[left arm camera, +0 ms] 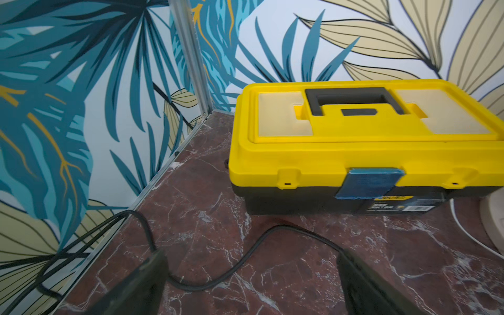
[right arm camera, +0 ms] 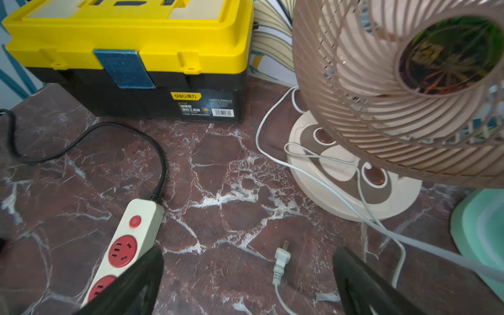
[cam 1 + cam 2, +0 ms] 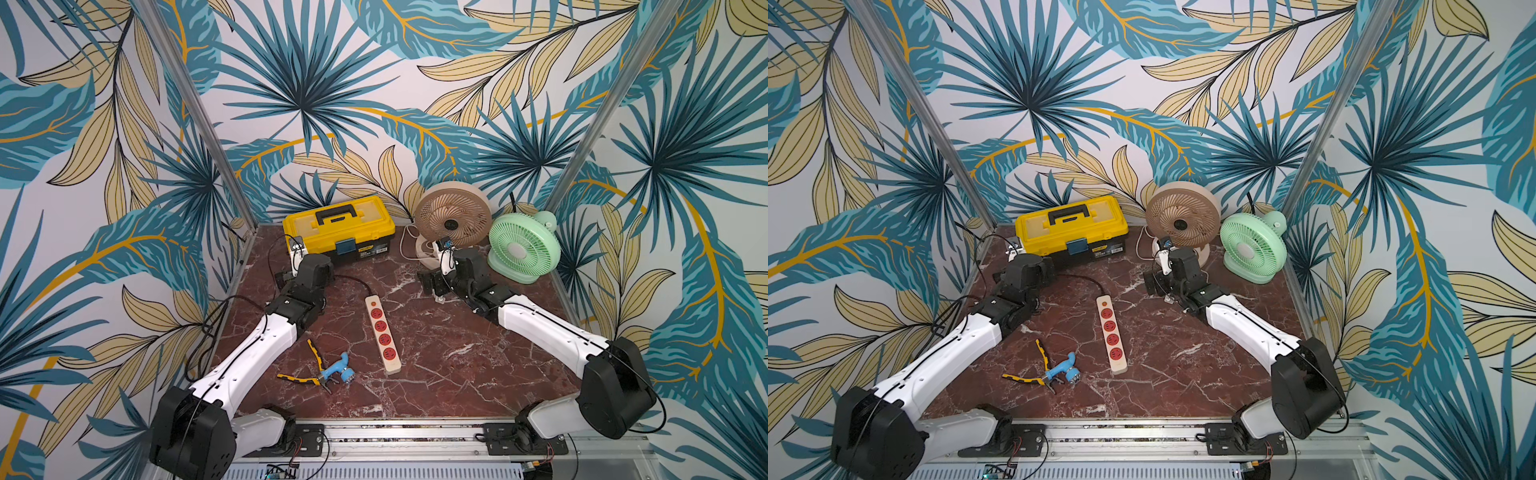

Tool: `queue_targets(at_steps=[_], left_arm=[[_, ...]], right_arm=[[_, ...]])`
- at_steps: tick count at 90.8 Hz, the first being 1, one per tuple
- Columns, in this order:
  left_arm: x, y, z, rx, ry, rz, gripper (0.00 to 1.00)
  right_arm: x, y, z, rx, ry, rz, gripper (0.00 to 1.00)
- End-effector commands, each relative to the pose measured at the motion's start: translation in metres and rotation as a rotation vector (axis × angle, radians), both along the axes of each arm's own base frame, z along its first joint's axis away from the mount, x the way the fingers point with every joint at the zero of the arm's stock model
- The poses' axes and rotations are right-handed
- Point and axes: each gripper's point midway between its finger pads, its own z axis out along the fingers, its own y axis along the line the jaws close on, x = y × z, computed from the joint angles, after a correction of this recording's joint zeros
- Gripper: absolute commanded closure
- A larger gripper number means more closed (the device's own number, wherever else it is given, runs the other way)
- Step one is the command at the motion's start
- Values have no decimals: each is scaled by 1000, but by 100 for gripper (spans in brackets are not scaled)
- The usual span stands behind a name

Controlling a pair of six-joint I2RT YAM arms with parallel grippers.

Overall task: Unplug the desk fan from the power strip
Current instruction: Adjust the plug at the center of the board.

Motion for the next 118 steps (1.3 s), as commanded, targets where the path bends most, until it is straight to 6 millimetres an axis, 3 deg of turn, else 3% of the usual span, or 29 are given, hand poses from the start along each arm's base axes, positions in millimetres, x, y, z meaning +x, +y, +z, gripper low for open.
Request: queue_targets(at_steps=[1,8,14,18,20,23,26,35,44,51,75,87,108,113,118], left_arm=[[-4,13,-1,-38,-30,42,0],[-5,12,0,-50,-38,31,0],[-5,9,3,-61,-51,14,0],[-6,8,4,-68,-57,6,0],[-6,8,4,-72,-60,1,0],[-7,7,5,-77,-64,-5,0],[-7,7,5,-80,-68,-11,0],[-10,6,6,-85,-74,-18,0],[-12,7,6,-91,-80,-18,0],[-13,7,5,-98,-85,-20,0],[-14,10,1,-91,-80,0,0],[-15,11,2,-89,-84,2,0],[-18,15,3,-81,-89,10,0],[-18,15,3,-84,-91,4,0],[-18,14,3,-89,-96,-1,0]], right_arm=[[-9,39,1,105,139,198,0],[-15,64,-4,155,289,301,0],[-16,89,9,226,407,397,0],[-17,96,-8,225,541,391,0],[-11,102,2,223,549,392,1],[-11,100,-17,168,653,358,0],[-6,100,-15,126,689,327,1],[-10,83,-50,-40,876,207,0],[-8,56,-65,-224,883,96,1],[-10,45,-65,-266,877,63,0],[-15,76,-35,-26,757,173,1],[-32,102,-17,176,820,323,1],[-42,109,11,291,784,403,0],[-39,92,-5,157,766,305,1],[-29,52,-27,-120,750,138,0]])
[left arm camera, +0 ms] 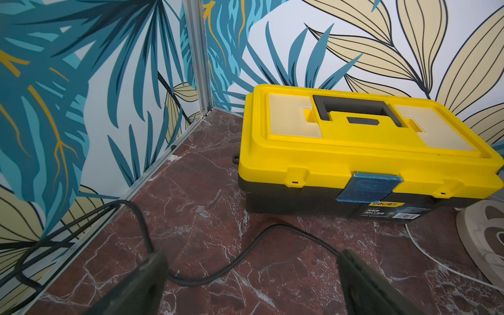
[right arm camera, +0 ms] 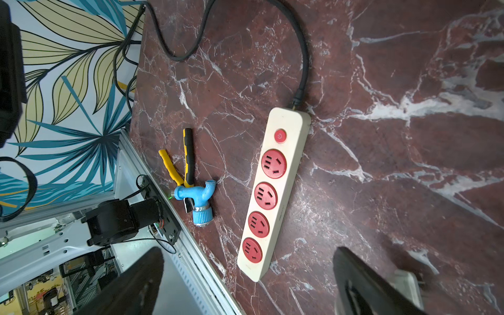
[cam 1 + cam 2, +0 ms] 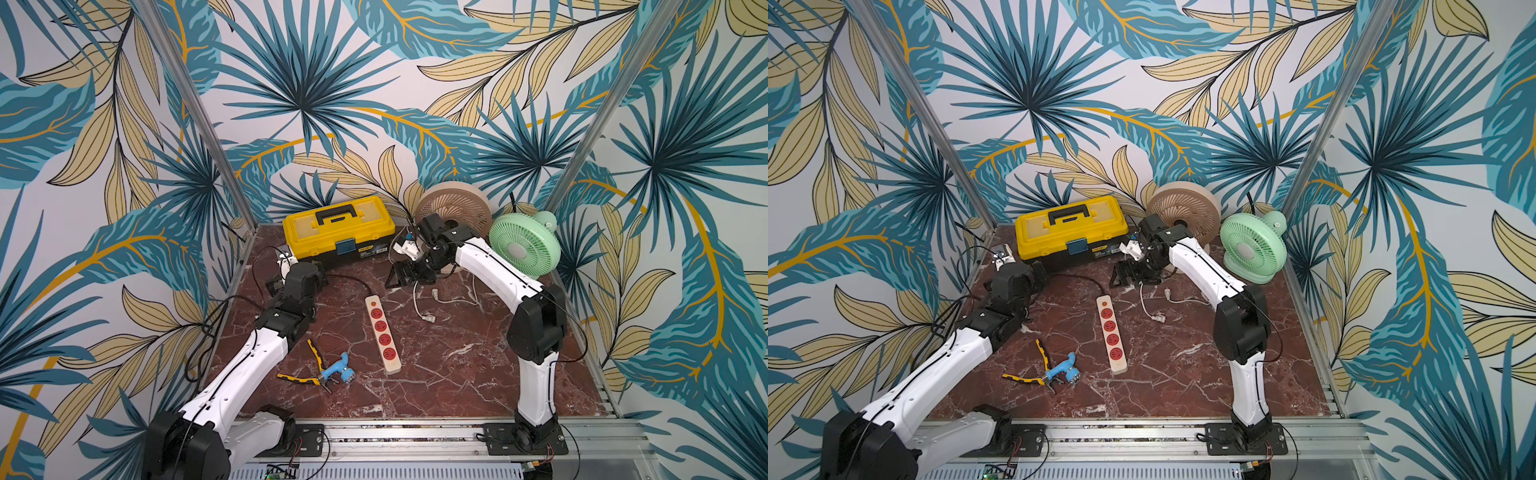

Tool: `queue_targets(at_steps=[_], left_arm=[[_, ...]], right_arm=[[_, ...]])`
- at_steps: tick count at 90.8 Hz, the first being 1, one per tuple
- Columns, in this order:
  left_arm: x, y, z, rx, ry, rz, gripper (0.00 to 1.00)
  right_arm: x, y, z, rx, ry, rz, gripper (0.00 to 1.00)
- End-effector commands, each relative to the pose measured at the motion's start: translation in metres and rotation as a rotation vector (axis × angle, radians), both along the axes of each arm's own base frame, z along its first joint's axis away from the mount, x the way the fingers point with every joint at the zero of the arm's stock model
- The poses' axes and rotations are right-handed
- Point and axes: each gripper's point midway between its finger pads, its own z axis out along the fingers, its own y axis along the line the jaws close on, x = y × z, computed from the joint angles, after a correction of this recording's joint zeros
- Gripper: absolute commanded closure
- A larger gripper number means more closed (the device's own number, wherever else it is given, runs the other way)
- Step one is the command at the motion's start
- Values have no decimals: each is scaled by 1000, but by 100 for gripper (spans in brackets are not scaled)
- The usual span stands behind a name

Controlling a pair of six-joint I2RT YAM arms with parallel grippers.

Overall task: Unplug the desk fan from the power strip
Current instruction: Adjust the plug at the center of the board.

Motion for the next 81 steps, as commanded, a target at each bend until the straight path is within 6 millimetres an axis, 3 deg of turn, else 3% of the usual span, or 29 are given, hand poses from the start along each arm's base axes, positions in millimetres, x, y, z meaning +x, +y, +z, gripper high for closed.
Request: queue_targets(at_steps=[1,8,21,34,46,55,76,78,81], left_arm=[[-3,5,2,-4,-28,8,0],[-2,2,2,-17,-36,-6,0],[-1,0,2,-29,-40,-14,0],[-2,0,4,-27,-41,-15,0],[-3,-1,6,-38,-55,-25,0],[-3,-3,7,-47,-60,-34,0],[-3,-5,5,-59,-66,-42,0],[-3,-5,5,-59,-65,-43,0],[-2,-4,6,-58,-67,-41,0]], right_arm=[[7,-44,-4,-316,-92,-45,0],[3,-74,-16,-513,-47,-46,0],[-14,-79,-14,-597,-29,42,1],[-34,-91,-25,-736,-3,148,0],[-26,-111,-28,-831,-30,95,0],[-32,-86,-26,-631,-14,112,0],[-46,-50,-26,-372,-15,158,1],[-46,-49,-27,-363,-12,157,4],[-47,-47,-29,-353,-6,165,23]])
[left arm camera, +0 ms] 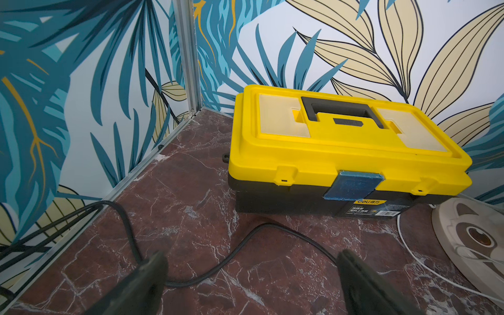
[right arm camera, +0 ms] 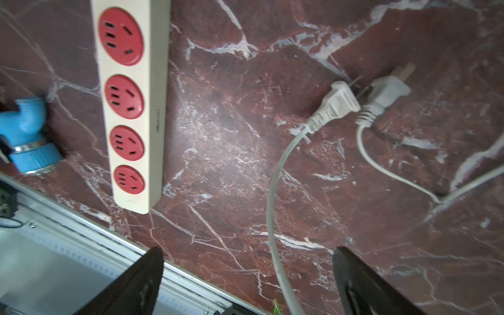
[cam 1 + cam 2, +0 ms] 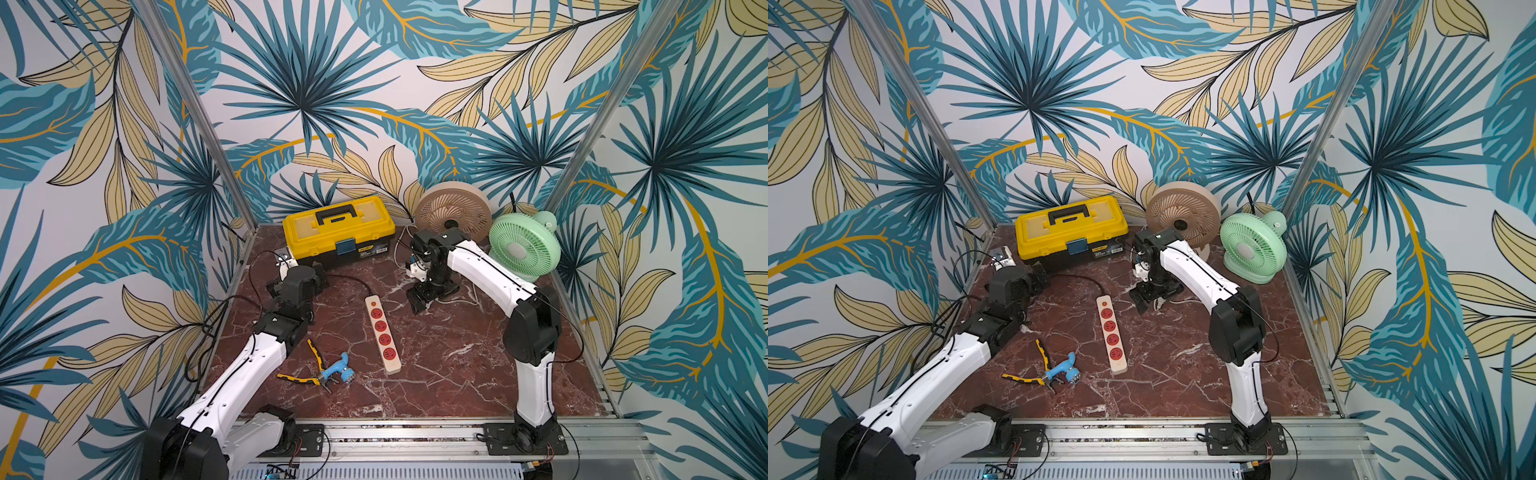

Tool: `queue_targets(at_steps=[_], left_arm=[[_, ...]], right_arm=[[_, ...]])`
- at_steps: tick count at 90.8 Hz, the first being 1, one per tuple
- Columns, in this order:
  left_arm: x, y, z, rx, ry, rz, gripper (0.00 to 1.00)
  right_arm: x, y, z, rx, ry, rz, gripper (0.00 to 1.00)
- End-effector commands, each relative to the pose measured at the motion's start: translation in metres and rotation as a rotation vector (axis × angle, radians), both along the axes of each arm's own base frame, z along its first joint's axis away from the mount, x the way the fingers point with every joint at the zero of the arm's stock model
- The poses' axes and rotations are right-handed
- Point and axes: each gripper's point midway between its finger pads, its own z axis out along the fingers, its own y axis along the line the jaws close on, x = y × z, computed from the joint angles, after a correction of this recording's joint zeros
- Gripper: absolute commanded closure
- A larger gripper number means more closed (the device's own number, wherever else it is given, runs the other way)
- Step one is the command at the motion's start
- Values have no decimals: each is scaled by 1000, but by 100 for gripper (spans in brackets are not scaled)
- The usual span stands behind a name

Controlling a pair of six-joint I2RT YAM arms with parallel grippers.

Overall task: Unplug the desk fan from the power strip
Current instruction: Adjust the plug at the center of the board.

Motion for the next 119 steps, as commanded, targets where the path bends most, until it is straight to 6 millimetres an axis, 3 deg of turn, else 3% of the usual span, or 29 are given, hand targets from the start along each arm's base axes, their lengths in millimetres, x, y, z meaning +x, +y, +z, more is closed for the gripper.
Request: queue_targets(at_steps=[1,8,21,24,29,41,43,45,47,72,79,88,109,119], left_arm=[[-1,2,6,-17,-33,3,0],[-1,3,6,-13,-33,4,0],[-2,3,8,-12,-38,5,0],[-2,3,8,-10,-38,7,0],[-2,5,7,-9,-37,12,0],[-2,4,6,-11,-37,10,0],[-2,4,6,-11,-37,10,0],[-2,4,5,-11,-36,8,0],[-2,4,5,-11,-36,9,0],[-5,6,6,-12,-40,14,0],[-5,7,6,-12,-41,16,0],[-6,7,7,-15,-43,17,0],[-10,-10,13,-115,-70,-72,0],[-15,-22,22,-168,-130,-144,0]], right_arm=[[-3,25,10,164,-4,36,28],[-5,28,5,167,39,36,54],[0,26,2,124,57,22,79],[0,25,3,117,55,21,72],[3,23,6,105,41,19,46],[3,21,14,107,17,18,29],[4,20,15,105,13,16,23],[4,20,16,103,9,13,6],[4,19,16,101,7,14,2],[-1,20,22,126,2,18,0],[-11,38,40,264,9,59,0],[-21,47,58,373,-6,91,1],[-29,49,88,521,-25,76,1],[-29,45,89,546,-25,49,0]])
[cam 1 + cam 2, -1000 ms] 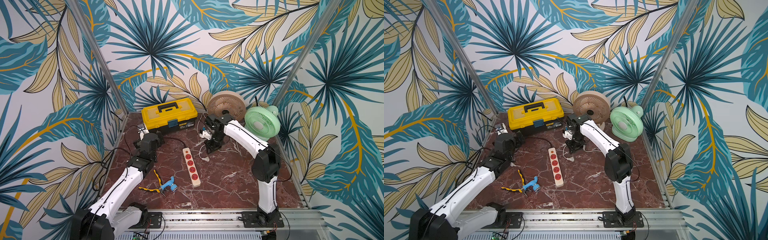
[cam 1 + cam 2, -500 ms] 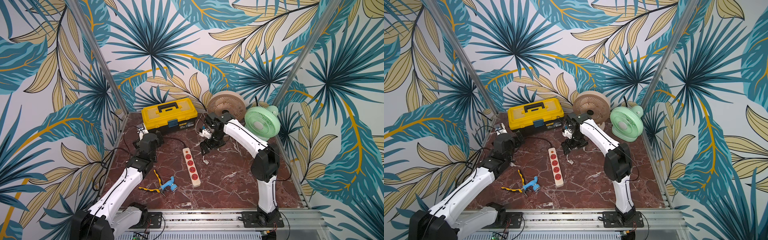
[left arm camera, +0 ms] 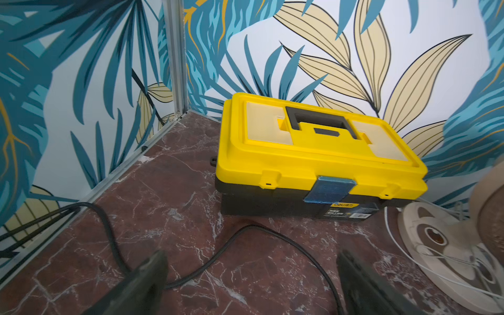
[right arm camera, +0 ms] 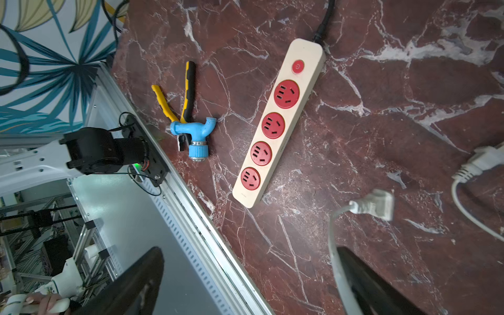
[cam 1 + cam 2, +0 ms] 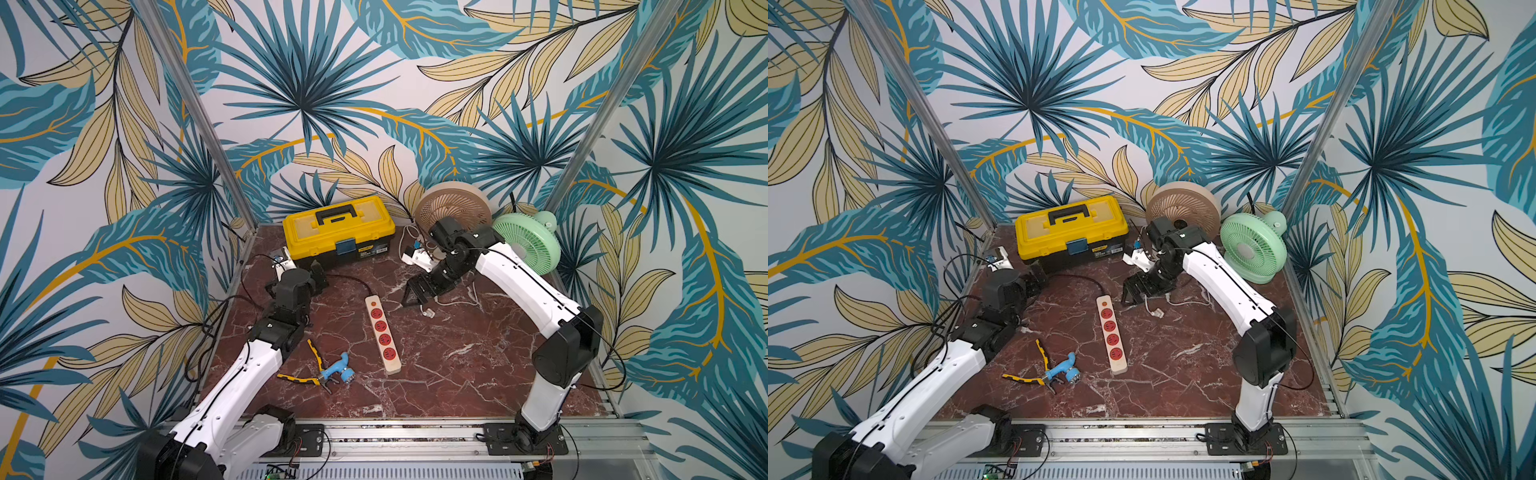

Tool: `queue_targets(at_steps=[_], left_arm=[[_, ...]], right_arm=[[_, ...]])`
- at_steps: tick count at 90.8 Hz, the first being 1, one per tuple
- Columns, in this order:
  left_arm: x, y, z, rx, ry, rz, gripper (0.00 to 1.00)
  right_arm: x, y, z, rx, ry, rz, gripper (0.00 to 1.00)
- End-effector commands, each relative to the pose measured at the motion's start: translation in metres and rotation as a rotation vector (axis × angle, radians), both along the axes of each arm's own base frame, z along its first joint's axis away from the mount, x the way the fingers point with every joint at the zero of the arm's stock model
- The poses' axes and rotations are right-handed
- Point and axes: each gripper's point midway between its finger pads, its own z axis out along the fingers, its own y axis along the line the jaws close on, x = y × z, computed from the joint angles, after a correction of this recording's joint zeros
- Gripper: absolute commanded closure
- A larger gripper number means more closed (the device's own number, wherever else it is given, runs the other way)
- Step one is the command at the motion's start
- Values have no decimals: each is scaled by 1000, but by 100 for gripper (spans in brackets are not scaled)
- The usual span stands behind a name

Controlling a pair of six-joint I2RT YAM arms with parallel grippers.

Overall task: Unplug the desk fan from the power strip
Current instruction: Adjust the plug at the center of the board, then reset both arms

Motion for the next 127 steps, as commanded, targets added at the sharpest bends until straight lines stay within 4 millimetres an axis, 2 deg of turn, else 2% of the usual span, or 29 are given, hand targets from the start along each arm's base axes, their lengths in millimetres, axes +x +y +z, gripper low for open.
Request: queue_targets(at_steps=[1,6,13,16,17,18,22,27,45,52,59,73,80,84,86,94,98,109,127], left_arm=[[-6,-13,8,-75,-68,-86,0],[-9,-16,10,-84,-88,-107,0],[-11,-17,13,-92,-102,-119,0],[-12,-18,14,-95,-103,-127,0],[-12,-19,15,-96,-105,-128,0],[-12,-19,15,-96,-104,-131,0],[-13,-19,17,-94,-104,-134,0],[-13,-19,18,-91,-103,-133,0],[-14,-20,19,-100,-105,-137,0],[-14,-21,19,-108,-107,-142,0],[-15,-21,20,-107,-109,-141,0],[-18,-17,22,-97,-114,-127,0],[-19,-15,22,-82,-111,-120,0],[-20,-12,22,-70,-108,-108,0],[-21,-10,21,-61,-105,-99,0],[-24,-4,19,-32,-99,-72,0],[-25,1,18,-18,-97,-50,0],[-29,21,4,23,-72,60,0],[-31,45,-26,171,-6,187,0]], right_arm=[[-2,4,-2,58,31,-9,1],[5,-3,-17,-1,46,-51,1],[16,-25,-51,-203,100,-112,2],[18,-40,-66,-336,124,-124,3],[22,-52,-75,-439,118,-134,3],[22,-52,-75,-439,118,-134,3],[23,-75,-88,-619,122,-139,3],[25,-101,-86,-809,93,-167,3],[14,-145,-77,-1070,56,-181,1],[11,-151,-77,-1068,52,-197,1],[11,-149,-73,-1002,28,-236,1],[19,-124,-53,-718,-99,-320,1],[36,-119,-37,-573,-238,-383,1],[41,-130,-36,-548,-309,-435,1],[51,-132,-25,-505,-382,-477,1],[65,-153,-12,-398,-594,-602,1],[66,-169,-6,-374,-699,-680,1],[59,-215,9,-342,-929,-916,1],[37,-269,-2,-412,-1069,-1172,1]])
